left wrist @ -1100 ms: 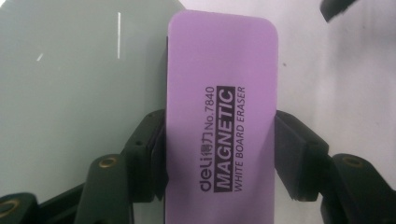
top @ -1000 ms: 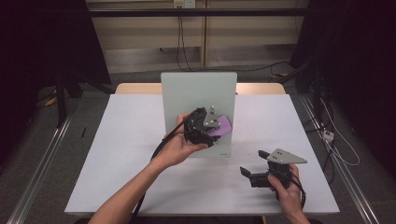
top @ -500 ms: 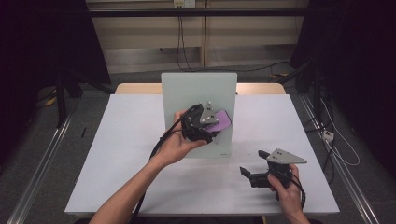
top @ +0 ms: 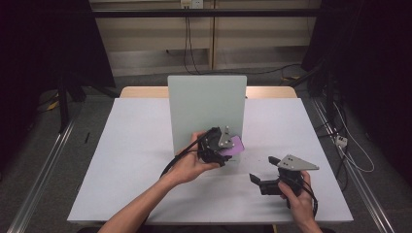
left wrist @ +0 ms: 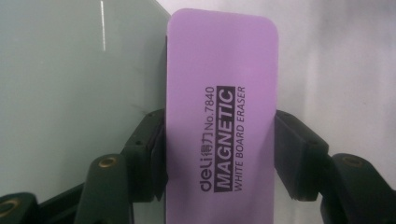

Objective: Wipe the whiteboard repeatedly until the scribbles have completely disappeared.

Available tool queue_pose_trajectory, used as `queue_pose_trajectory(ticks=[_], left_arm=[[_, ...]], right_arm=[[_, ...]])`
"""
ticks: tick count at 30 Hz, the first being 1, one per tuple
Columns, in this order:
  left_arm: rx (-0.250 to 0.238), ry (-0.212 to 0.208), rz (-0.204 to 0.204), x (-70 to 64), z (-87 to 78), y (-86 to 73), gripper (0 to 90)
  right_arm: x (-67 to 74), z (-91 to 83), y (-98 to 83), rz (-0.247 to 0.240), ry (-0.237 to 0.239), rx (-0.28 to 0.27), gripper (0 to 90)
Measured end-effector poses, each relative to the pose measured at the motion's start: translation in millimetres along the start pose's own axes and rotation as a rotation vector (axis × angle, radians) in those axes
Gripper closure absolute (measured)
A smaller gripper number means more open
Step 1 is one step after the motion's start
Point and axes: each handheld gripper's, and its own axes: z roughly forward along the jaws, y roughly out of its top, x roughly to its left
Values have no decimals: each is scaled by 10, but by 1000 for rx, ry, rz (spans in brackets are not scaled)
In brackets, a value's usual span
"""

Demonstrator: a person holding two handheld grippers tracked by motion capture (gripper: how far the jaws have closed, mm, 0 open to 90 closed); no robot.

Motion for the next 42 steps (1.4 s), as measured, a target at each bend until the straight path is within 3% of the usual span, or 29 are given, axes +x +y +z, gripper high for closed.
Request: queue_pose_trajectory(ticks=[4, 8, 14, 16, 18, 21, 26, 34, 38, 40, 42], left_arm=[[-12, -18, -24, 60, -37, 0, 410], [-40, 16, -38, 149, -165, 36, 410], [-106, 104, -68, 350, -459, 109, 409], [-127, 100, -96, 418, -530, 102, 409], [-129, 102, -92, 420, -523, 85, 409], [-93, 119, -56, 342, -464, 85, 409], [-45, 79, -27, 220, -316, 22, 409], [-3, 4, -23, 57, -79, -54, 410], [1, -11, -32, 67, -69, -50, 410], [-12, -38, -49, 130, -107, -48, 410], [-38, -25, -63, 183, -165, -26, 410]], right_arm=[[-4, 0, -1, 3, -1, -1, 40], [-4, 2, -1, 3, -1, 1, 40], [-2, 3, 0, 3, 0, 0, 40], [-4, 5, 0, 4, -2, 0, 40], [-3, 8, 0, 3, 0, 1, 40], [0, 12, 0, 1, 1, 3, 40], [5, 9, 1, 1, 1, 3, 40], [5, 10, 1, 0, 1, 4, 40], [0, 5, 1, 3, -1, 1, 40], [-2, 5, 0, 2, -1, 0, 40], [-1, 5, 0, 3, -1, 1, 40]])
